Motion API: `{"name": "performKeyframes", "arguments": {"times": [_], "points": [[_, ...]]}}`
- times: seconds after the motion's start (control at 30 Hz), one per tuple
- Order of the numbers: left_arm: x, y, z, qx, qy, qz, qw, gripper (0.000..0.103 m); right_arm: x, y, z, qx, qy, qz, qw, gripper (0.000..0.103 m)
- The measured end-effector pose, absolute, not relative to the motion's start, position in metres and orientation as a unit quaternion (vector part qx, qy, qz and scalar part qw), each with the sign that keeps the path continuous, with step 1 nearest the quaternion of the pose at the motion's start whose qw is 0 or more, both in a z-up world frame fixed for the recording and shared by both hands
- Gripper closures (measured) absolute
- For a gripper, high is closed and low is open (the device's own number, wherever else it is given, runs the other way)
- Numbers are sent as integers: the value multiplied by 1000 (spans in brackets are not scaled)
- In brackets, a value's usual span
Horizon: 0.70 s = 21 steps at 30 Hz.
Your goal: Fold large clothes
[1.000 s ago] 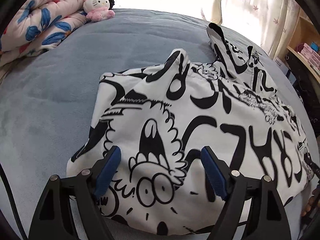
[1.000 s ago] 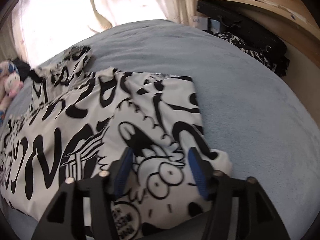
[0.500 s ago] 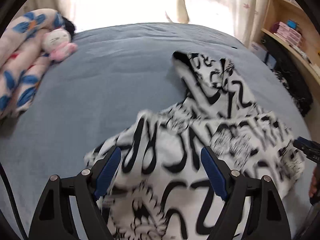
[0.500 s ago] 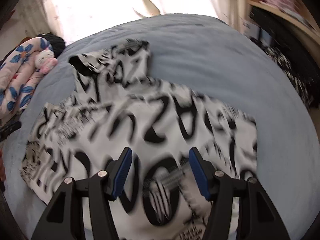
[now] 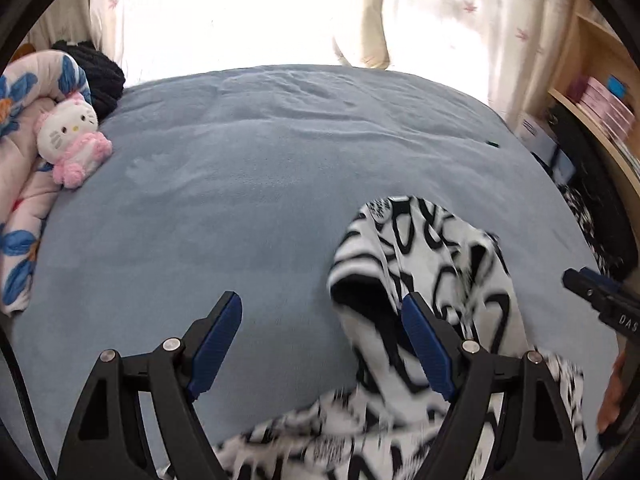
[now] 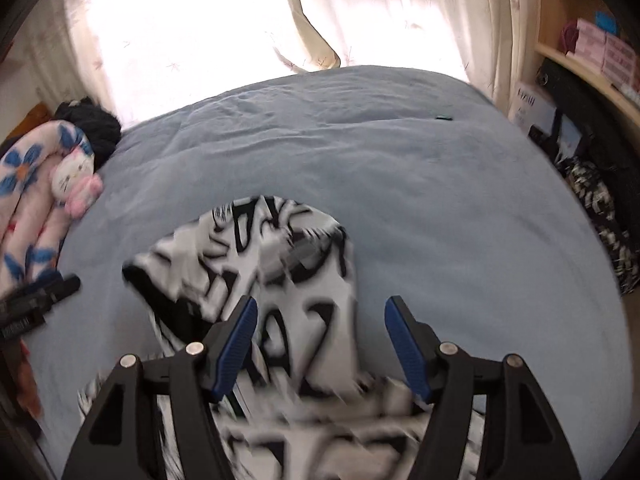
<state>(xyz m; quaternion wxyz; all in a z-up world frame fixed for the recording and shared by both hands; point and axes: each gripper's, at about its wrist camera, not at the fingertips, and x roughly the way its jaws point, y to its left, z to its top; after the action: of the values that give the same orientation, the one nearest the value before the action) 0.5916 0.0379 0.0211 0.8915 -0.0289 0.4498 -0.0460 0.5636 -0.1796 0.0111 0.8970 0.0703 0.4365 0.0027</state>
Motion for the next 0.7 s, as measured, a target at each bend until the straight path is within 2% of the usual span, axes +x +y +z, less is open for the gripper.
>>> {"name": "performKeyframes", "arguments": {"times": [0.13,0.33,0.37,0.4,0.47,0.7], "points": [[635,32,-17,-49,474,-30,879,22,609,-150,-17,43,440,-16,897,37],[660,20,-70,-24,499,-7,866,22,649,-139,-52,3,473,-49,880,38],[660,20,-75,-20,501,-2,865,22,648,-142,-58,-5,483,-54,874,48],[659,20,-80,-19,502,-1,865,22,644,-149,-64,-14,493,-53,868,63],[657,25,-89,-18,508,-1,861,22,633,-166,-76,-28,508,-64,859,74],[650,40,-119,-25,533,-6,846,22,598,-247,-132,37,559,-48,827,75]]}}
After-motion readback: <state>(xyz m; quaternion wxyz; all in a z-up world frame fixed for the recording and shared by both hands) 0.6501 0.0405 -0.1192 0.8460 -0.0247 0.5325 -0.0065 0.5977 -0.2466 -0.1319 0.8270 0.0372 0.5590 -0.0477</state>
